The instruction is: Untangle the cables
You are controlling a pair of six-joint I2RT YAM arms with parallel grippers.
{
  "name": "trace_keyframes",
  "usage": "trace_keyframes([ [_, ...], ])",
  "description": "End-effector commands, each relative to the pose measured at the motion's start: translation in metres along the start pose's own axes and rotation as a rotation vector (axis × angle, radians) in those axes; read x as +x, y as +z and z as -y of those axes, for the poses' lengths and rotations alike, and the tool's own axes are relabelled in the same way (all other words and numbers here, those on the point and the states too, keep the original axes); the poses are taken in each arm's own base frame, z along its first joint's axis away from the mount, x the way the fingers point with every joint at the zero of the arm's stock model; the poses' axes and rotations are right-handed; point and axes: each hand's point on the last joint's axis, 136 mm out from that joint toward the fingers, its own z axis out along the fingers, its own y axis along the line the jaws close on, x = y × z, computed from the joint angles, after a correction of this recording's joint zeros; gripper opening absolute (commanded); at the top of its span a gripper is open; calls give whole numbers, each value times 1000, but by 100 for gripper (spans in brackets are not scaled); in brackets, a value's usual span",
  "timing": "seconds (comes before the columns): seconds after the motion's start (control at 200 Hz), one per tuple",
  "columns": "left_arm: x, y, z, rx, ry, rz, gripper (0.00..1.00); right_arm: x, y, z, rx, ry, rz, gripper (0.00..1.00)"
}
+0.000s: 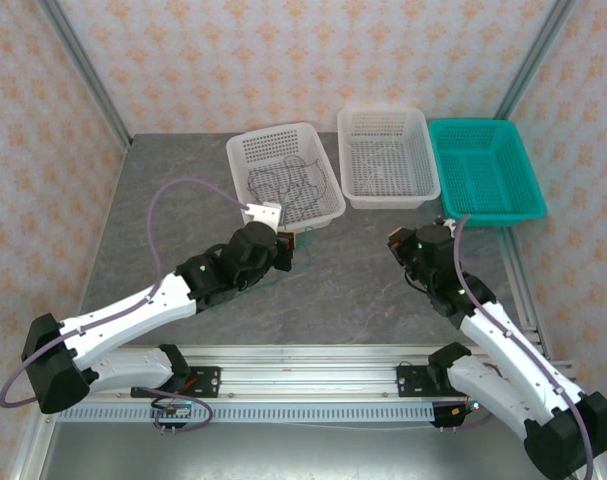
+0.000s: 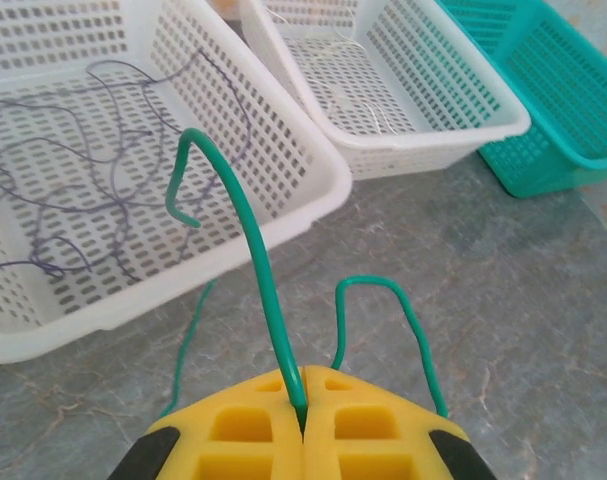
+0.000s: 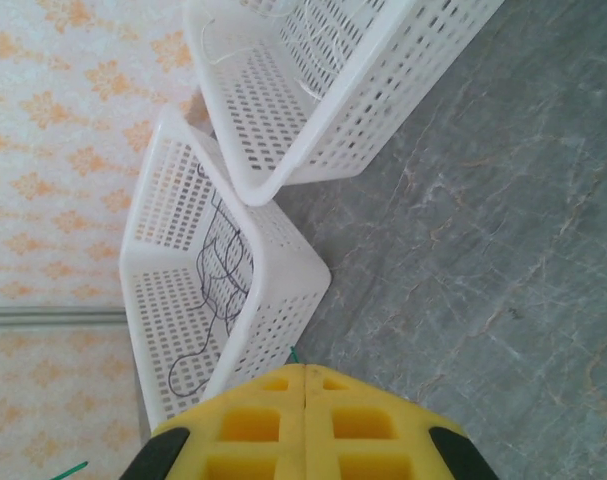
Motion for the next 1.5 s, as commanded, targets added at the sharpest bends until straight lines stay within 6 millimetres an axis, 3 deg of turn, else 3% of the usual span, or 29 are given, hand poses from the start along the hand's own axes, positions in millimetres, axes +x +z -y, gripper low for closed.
trace_keyframes([
  [0.0,-1,4,20,105,-14,1,0,17,8,-47,-233,-1,-104,4],
  [0.105,-3,10,19,76,24,-9,0,54,-3,-108,-516,-66,-326,48],
  [0.16,-5,12,18,58,43,-10,0,78,-9,-121,-565,-120,-447,68],
  [0.195,-6,13,18,57,55,-11,0,93,-11,-124,-571,-148,-517,75],
  [0.255,-9,13,22,70,66,-8,0,113,-11,-123,-563,-182,-598,79],
  [0.315,-11,12,26,86,67,-3,0,123,-7,-120,-544,-193,-629,79],
  [0.485,-16,9,30,113,46,16,0,128,11,-115,-500,-189,-610,76],
  [0.616,-18,7,32,126,36,26,0,143,20,-123,-487,-186,-652,45],
  [0.691,-19,7,29,107,32,30,0,144,28,-124,-468,-172,-641,16],
  [0.731,-19,6,23,75,25,30,0,138,34,-119,-439,-160,-597,0],
  [0.826,-17,0,-17,-133,-25,35,0,106,45,-93,-335,-109,-432,0],
  [0.896,-7,-10,-53,-296,-70,20,0,66,44,-76,-323,14,-305,0],
  [0.941,-1,-11,-61,-302,-86,-2,0,43,42,-68,-341,106,-242,0],
  [1.011,7,-5,-50,-215,-103,-38,0,23,35,-64,-361,162,-192,0],
  [1.146,0,5,-9,-15,-113,-52,2,20,24,-91,-436,128,-215,0],
  [1.301,-23,3,8,56,-122,9,56,-12,22,-103,-551,247,-120,0],
  [1.491,-33,-22,15,137,-75,56,77,-91,23,-99,-659,383,67,0],
])
